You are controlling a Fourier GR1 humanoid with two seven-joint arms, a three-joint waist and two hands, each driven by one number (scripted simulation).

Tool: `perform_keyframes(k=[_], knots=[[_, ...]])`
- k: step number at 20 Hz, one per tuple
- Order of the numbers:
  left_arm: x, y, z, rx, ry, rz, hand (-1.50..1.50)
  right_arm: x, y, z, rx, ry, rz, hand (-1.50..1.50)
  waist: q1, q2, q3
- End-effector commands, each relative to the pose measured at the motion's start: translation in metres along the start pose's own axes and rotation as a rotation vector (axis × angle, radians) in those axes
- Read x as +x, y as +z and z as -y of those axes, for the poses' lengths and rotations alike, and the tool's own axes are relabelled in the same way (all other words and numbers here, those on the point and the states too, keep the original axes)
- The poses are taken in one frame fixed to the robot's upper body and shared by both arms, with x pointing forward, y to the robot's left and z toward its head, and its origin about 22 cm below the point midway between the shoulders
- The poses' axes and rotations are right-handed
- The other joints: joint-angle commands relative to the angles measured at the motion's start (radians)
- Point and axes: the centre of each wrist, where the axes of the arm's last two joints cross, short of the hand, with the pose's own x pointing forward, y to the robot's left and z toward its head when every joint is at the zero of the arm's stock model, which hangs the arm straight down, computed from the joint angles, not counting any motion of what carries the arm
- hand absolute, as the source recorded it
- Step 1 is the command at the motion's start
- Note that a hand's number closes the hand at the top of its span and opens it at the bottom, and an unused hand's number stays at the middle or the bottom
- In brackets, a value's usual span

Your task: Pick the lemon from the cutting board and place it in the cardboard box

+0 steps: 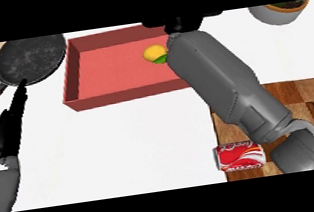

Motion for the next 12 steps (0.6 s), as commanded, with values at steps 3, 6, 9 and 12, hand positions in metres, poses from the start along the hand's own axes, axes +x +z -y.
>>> perform_keyframes(k=[3, 6, 9, 12], knots=[[-0.01, 0.014, -0.004, 0.026, -0.01, -0.042, 0.0, 0.004, 0.003, 0.003, -0.08, -0.174, -0.01, -1.5, -0.044, -0.02, 0.001], [-0.023, 0.012, -0.009, 0.047, -0.003, -0.065, 0.0, -0.011, 0.013, 0.001, -0.082, -0.201, -0.033, -1.5, -0.079, -0.026, 0.0], [-0.029, 0.02, -0.025, 0.067, 0.009, -0.104, 0.0, -0.034, 0.021, 0.004, -0.084, -0.197, -0.044, -1.5, -0.12, -0.039, 0.001], [-0.029, 0.027, -0.042, 0.092, -0.008, -0.112, 0.0, -0.07, 0.045, 0.006, -0.057, -0.174, -0.07, -1.5, -0.14, -0.049, 0.001]])
